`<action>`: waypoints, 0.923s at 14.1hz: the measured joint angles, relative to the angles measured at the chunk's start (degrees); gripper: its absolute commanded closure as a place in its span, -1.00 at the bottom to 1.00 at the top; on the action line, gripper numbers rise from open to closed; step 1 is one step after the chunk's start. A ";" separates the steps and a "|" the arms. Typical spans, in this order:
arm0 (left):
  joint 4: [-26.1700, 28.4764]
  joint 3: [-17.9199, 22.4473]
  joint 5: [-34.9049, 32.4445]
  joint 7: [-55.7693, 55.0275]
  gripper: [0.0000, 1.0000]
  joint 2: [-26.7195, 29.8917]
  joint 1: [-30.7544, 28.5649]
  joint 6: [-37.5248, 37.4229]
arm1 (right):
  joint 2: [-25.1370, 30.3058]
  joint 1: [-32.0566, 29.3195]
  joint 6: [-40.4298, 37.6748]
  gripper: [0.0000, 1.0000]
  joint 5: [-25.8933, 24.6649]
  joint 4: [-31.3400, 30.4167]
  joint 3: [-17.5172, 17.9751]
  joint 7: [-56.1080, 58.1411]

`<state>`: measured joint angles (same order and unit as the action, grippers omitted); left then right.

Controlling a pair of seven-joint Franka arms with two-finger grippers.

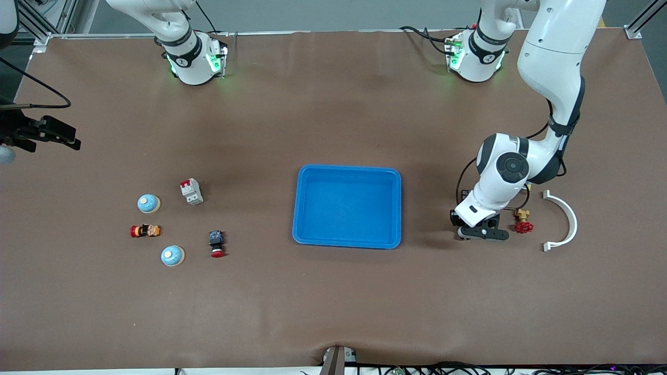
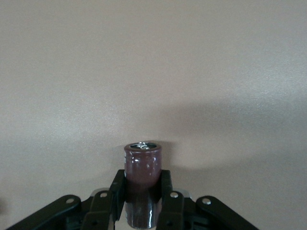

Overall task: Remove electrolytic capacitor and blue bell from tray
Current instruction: 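Place the capacitor with the left gripper while the right gripper retracts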

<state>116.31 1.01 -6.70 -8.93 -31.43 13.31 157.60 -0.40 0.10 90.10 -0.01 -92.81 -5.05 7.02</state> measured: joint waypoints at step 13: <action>-0.80 0.05 0.00 -0.26 0.24 -0.70 -0.94 0.12 | -0.10 -0.05 -0.27 -1.00 0.00 1.42 -0.03 0.00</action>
<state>115.51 1.06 -6.70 -9.19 -32.13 12.37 157.72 -0.50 0.05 89.83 -0.01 -91.39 -5.08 7.02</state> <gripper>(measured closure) 0.670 0.000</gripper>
